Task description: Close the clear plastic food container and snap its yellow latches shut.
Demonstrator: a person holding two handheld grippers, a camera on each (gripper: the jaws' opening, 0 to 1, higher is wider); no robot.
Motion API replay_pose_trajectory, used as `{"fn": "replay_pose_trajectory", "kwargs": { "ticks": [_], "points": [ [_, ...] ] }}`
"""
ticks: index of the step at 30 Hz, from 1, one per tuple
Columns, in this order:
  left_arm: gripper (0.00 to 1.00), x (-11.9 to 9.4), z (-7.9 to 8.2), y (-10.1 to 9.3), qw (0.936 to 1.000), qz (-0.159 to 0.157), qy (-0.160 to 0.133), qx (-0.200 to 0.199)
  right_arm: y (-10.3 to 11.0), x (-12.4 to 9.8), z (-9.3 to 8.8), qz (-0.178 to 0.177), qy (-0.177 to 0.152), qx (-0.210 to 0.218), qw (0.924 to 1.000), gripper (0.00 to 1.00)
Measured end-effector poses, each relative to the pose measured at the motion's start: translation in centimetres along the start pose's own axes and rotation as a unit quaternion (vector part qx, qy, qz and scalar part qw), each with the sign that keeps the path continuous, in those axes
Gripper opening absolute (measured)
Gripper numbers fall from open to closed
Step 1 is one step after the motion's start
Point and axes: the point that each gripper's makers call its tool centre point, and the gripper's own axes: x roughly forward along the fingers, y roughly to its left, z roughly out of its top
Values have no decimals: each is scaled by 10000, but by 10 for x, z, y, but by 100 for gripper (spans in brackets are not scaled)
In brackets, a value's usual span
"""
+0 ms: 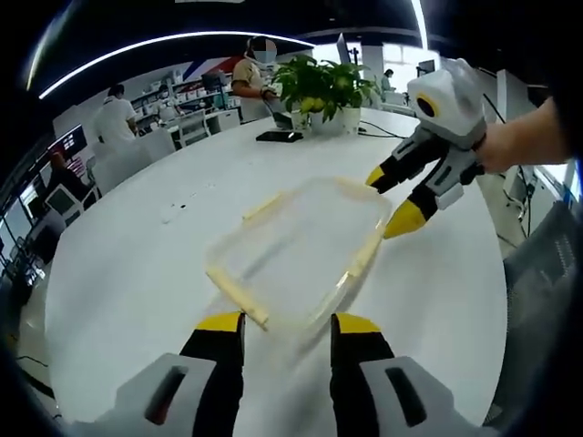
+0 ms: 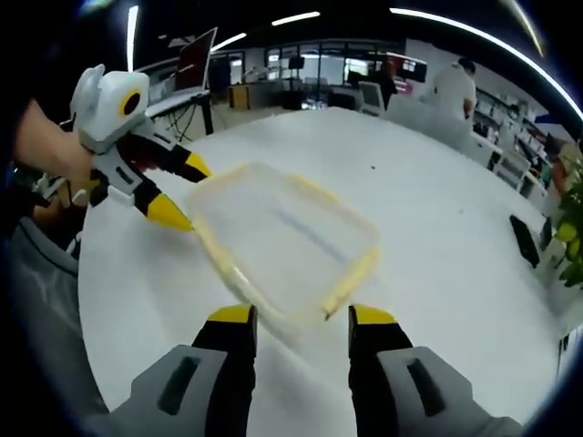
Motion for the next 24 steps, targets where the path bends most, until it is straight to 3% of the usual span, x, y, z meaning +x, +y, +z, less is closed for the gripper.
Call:
{"fn": "replay_pose_trajectory", "kwargs": {
  "ticks": [24],
  "points": [
    [29,-11,-23,27,9995,245,218,-19,17,23,19,63,-2,-157,9999,35]
  ]
}}
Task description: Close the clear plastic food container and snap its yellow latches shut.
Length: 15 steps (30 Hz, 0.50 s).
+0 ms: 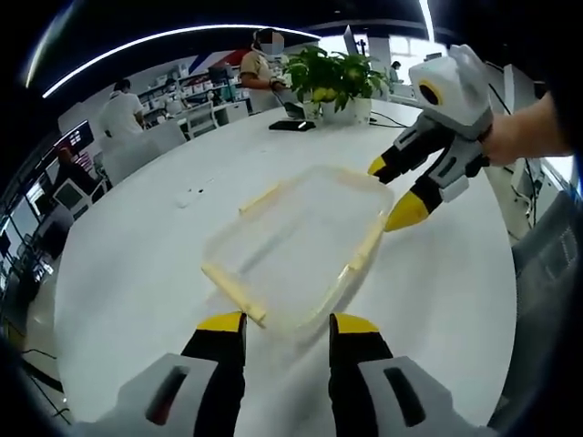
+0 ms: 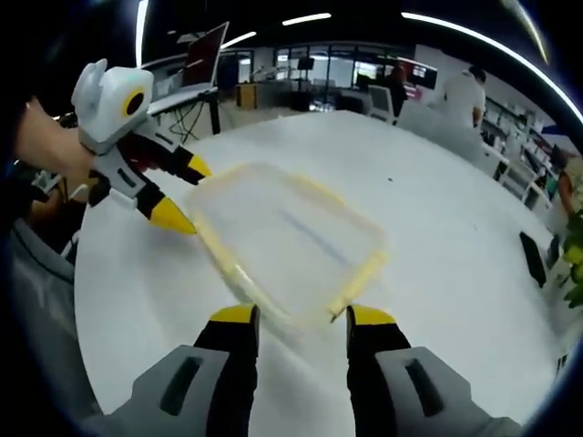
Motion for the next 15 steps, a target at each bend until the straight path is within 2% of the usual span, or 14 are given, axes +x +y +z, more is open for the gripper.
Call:
{"fn": "replay_pose_trajectory", "kwargs": {
  "ticks": [6,9,15],
  "points": [
    [31,0,-2,1,10000,-44,19,-45,0,3,2,26,-2,-28,10000,35],
    [34,0,-3,-2,9999,-58,27,-154,-4,2,1,-69,31,-54,10000,38],
    [35,-7,-11,-10,9996,-30,45,-277,-7,-7,1,-155,-17,184,9997,42]
  ]
}}
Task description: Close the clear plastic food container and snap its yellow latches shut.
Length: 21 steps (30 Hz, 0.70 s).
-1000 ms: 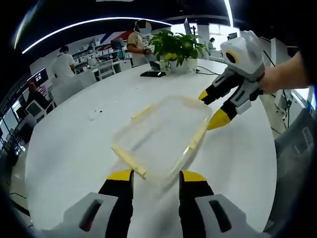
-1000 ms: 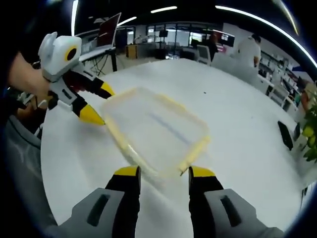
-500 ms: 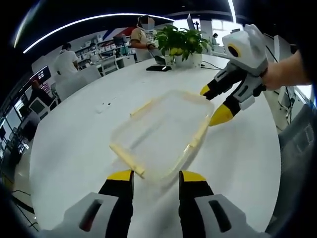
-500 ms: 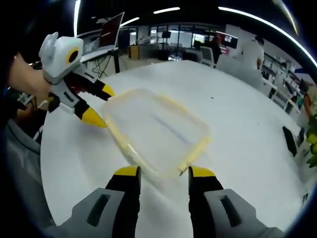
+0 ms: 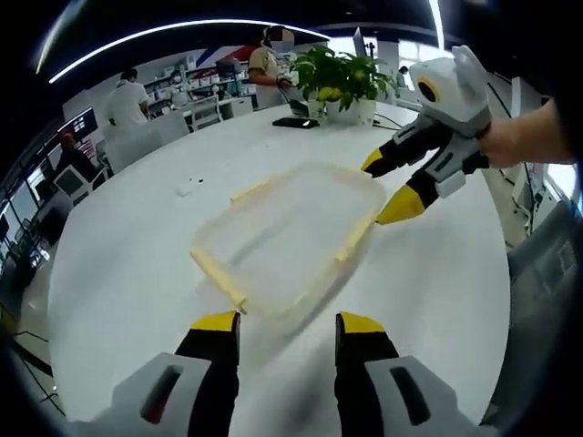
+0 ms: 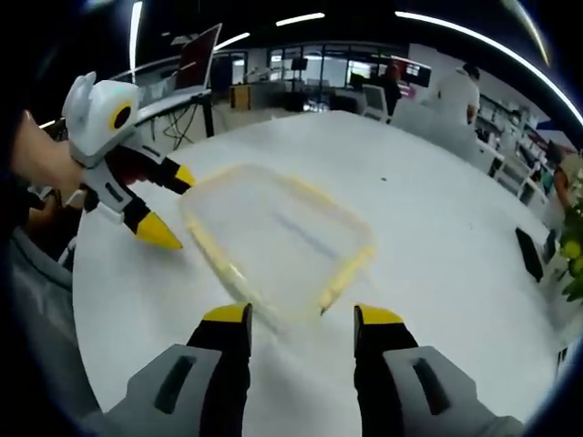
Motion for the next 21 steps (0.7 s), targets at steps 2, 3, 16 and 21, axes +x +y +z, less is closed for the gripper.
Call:
{"fn": "replay_pose_trajectory", "kwargs": {
  "ticks": [2,3,16,21],
  "points": [
    [35,-3,-1,0,10000,46,-18,-51,2,-3,0,3,-22,21,10000,42],
    [35,-7,-2,0,9999,71,-35,-104,3,-4,0,1,-33,40,10000,43],
    [36,-44,-9,-3,9995,264,-59,-173,13,-25,-2,-71,-204,391,9990,45],
    [37,-59,-7,-7,9986,351,-179,-351,18,-38,-4,-98,-255,475,9985,46]
  ]
}}
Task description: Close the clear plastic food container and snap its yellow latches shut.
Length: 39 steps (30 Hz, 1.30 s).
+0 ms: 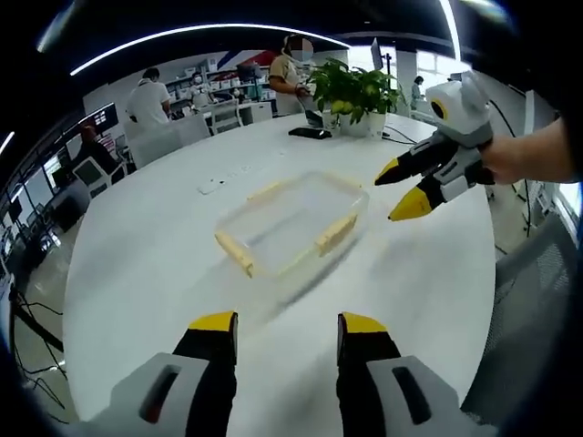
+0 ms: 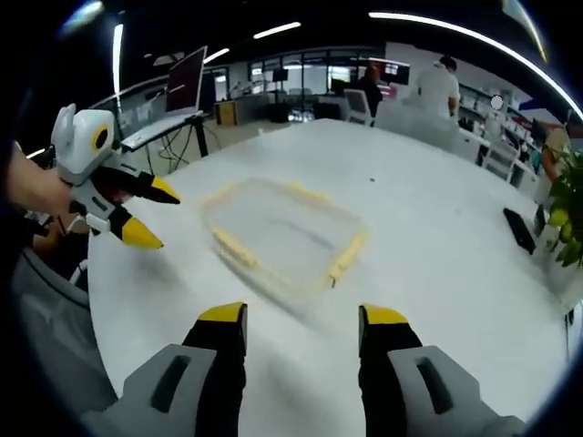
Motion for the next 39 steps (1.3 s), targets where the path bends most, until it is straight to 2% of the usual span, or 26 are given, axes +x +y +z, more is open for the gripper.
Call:
{"fn": "replay_pose_trajectory", "kwargs": {
  "ticks": [9,19,26,31,34,35,36,39],
  "points": [
    [38,-27,-2,-10,9993,170,-177,-294,9,-29,-7,-99,-78,97,9999,48],
    [39,-65,-23,-25,9980,327,-219,-501,23,-58,-25,-166,-80,182,9997,49],
    [39,-80,-32,-40,9968,408,-306,-619,38,-71,-33,-199,-115,155,9996,49],
    [39,-92,-33,-46,9949,551,-515,-674,47,-84,-31,-338,-329,150,9988,49],
    [38,-98,-39,-48,9937,616,-538,-762,51,-96,-28,-455,-601,386,9964,50],
    [38,-99,-42,-49,9934,636,-530,-798,48,-111,-32,-729,-791,632,9922,50],
    [38,-102,-47,-51,9924,680,-534,-877,47,-112,-33,-753,-794,652,9918,50],
    [39,-105,-38,-46,9901,751,-698,-956,46,-117,-39,-801,-791,749,9908,51]
  ]
}}
